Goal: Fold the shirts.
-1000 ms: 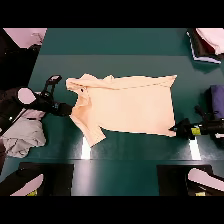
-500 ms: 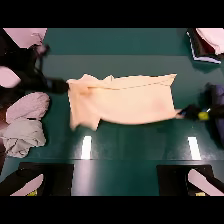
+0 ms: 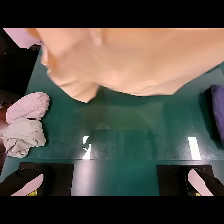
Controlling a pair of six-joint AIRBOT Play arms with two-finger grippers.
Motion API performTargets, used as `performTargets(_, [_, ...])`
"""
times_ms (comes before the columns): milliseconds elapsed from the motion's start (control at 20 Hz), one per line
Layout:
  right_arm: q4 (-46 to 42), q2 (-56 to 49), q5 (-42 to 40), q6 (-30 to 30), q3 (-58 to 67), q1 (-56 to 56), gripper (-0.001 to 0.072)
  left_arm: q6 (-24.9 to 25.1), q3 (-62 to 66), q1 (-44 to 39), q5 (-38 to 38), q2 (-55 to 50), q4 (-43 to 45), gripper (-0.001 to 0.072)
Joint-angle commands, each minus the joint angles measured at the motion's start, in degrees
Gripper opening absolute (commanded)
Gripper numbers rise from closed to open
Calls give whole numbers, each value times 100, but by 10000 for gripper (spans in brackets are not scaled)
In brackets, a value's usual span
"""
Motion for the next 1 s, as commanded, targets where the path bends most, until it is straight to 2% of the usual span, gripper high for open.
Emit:
performTargets(0, [-164,44,-133,42,1165,2,15,31,673,7,339,310,4,30])
performTargets(200, [-1012,39,245,299,1956,-2,14,28,675,4,769,931,-68,30])
performTargets(300, [-1478,31,575,407,2238,-2,15,31,688,4,815,1161,-385,30])
performTargets(400, [-1764,28,874,616,2297,-2,14,35,697,7,601,1204,-813,30])
performTargets(550, [-1759,-22,1139,807,1805,4,14,-31,214,4,-225,1086,-671,29])
performTargets(650, [-1755,-352,1572,1062,1478,4,14,-417,-450,7,-739,802,-367,29])
performTargets(750, [-1755,-883,2138,1204,1178,7,14,-437,-1062,7,-1311,291,-238,29])
performTargets(950, [-1803,-2227,2535,1252,531,332,14,-420,-1749,7,-1335,-1191,-116,29])
